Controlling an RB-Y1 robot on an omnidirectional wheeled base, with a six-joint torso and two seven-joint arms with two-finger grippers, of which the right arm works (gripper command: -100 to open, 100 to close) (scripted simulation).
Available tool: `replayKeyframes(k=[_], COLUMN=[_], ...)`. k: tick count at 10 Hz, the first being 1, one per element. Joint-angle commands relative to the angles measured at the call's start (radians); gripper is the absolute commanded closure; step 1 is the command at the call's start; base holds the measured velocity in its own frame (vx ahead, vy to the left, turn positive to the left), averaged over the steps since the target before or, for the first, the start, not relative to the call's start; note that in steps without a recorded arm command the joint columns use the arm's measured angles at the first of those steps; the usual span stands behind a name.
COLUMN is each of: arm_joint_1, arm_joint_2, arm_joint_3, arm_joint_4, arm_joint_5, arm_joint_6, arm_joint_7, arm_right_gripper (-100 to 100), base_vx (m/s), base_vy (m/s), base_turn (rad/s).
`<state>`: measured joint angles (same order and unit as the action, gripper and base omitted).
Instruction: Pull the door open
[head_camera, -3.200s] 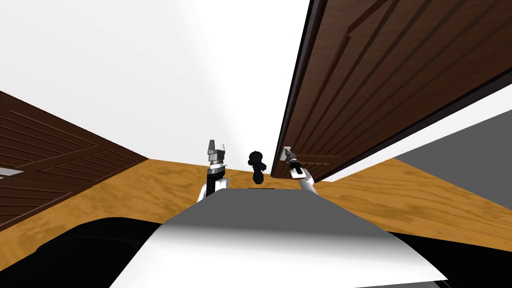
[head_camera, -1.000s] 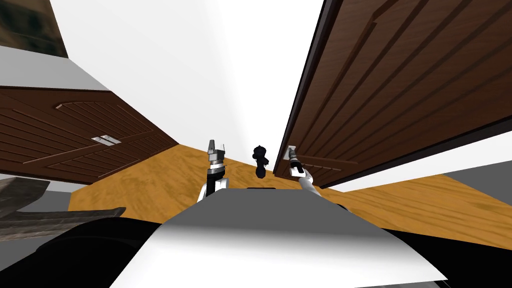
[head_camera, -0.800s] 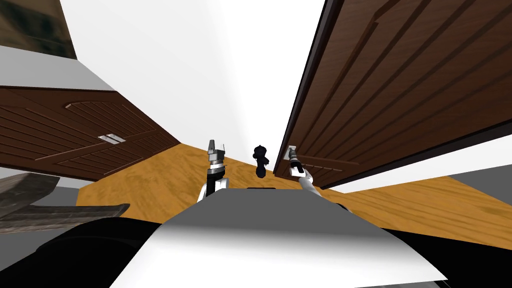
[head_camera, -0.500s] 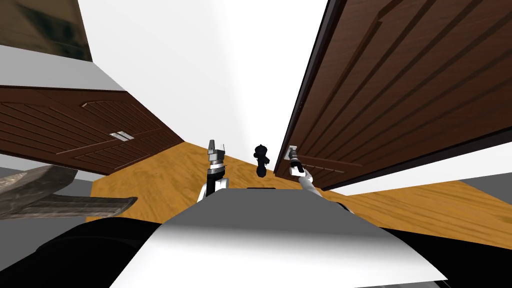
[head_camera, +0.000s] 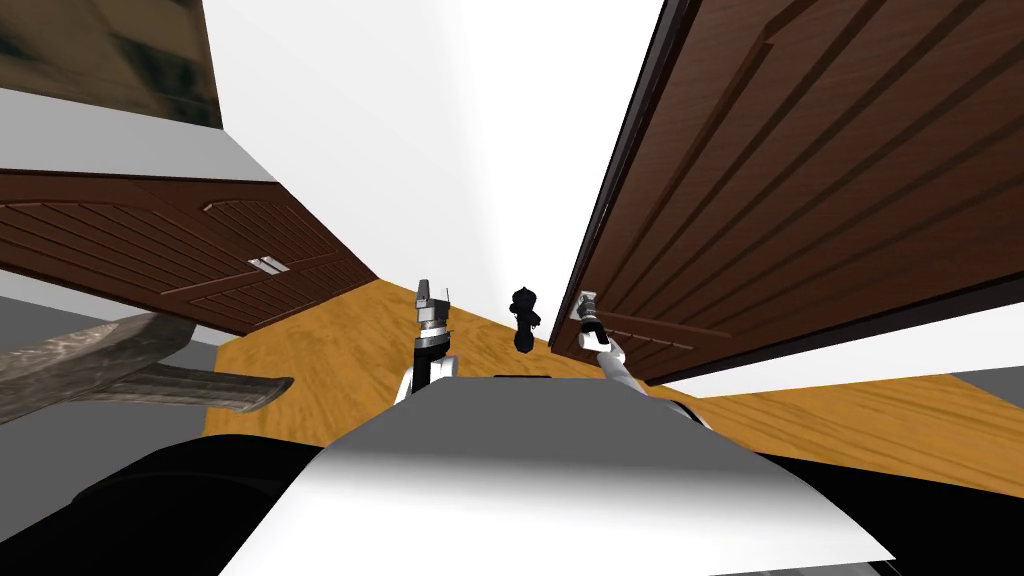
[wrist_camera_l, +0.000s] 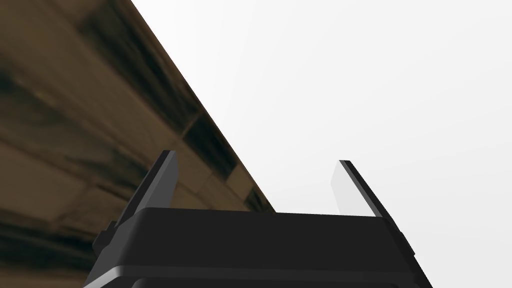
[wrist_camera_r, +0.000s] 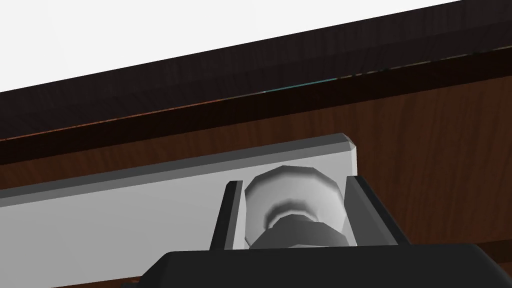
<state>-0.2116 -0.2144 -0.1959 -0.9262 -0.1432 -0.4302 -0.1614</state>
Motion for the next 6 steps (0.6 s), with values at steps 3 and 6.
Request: replayKeyframes(k=[3, 6], arm_joint_1=[-0.009, -0.019], arm_joint_2=[-0.006, -0.012], arm_joint_3=[0.003, 0.005], arm_joint_4=[0.016, 0.032], arm_joint_5=[-0.058, -0.11], arm_joint_6=[-0.006, -0.01], arm_joint_7=[-0.096, -0.175], arm_right_gripper=[100, 100], base_vx=[-0.049, -0.055], base_vy=[-0.017, -0.024], base_turn=[0.069, 0.091])
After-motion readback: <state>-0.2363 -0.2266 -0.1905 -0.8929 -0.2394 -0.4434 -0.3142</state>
